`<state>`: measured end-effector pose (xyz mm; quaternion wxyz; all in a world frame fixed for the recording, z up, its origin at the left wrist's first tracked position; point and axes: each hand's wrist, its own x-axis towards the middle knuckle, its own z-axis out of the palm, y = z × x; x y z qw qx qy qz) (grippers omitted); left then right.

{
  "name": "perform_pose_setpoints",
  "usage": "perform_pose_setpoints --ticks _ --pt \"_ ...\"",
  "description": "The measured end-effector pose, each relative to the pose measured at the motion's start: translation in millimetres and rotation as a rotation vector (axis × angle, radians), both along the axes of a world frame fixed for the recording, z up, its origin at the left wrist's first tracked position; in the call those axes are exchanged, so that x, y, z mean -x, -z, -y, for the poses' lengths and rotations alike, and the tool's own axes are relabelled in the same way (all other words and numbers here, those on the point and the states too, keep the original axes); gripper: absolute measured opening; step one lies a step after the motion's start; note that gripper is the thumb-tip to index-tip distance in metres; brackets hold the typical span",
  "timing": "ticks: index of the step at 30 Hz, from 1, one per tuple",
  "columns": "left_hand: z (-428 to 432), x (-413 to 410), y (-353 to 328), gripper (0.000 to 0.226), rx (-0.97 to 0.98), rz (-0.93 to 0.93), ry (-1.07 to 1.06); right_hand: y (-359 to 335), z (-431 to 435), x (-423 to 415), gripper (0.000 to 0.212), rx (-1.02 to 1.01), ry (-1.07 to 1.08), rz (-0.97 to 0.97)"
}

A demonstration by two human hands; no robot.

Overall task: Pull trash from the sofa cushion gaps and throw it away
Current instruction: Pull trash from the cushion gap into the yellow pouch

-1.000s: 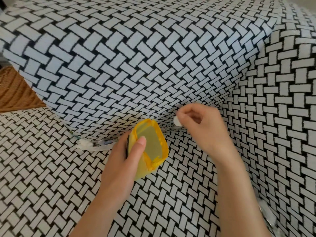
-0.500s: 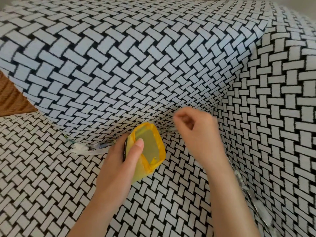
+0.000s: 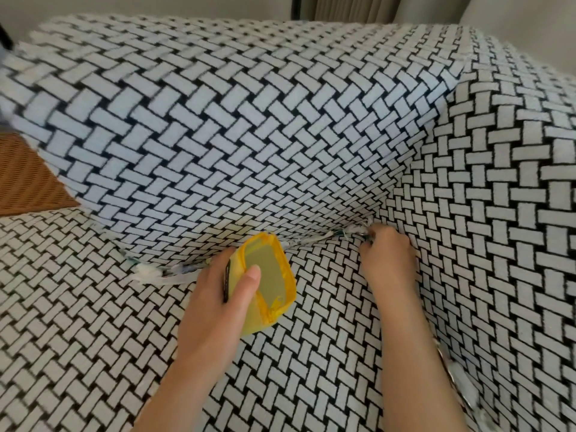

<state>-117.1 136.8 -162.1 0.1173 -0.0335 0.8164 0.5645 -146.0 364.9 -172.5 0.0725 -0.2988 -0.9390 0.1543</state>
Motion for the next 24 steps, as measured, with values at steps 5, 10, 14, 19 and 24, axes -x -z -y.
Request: perform_pose_setpoints --ticks 5,10,14,19,24 --pt "4.7 -3.7 9.7 0.082 0.001 -0.044 -0.005 -6.2 7.6 0.8 0.023 -0.047 0.018 0.037" --pt "8.7 -8.2 10.6 0.084 -0.105 -0.037 0.013 -27.0 7.9 8.6 0.016 -0.227 -0.114 0.29" --pt "12.2 -18.1 5.2 0.062 -0.348 0.01 -0.018 -36.3 11.5 15.5 0.019 -0.376 -0.242 0.414" --pt "10.5 -33.6 -0.1 0.02 -0.503 0.036 0.002 -33.7 10.4 15.9 0.02 -0.463 -0.264 0.358" --pt "3.7 -52.4 6.4 0.084 -0.368 0.007 0.02 -58.6 20.5 -40.2 0.018 0.141 -0.243 -0.082"
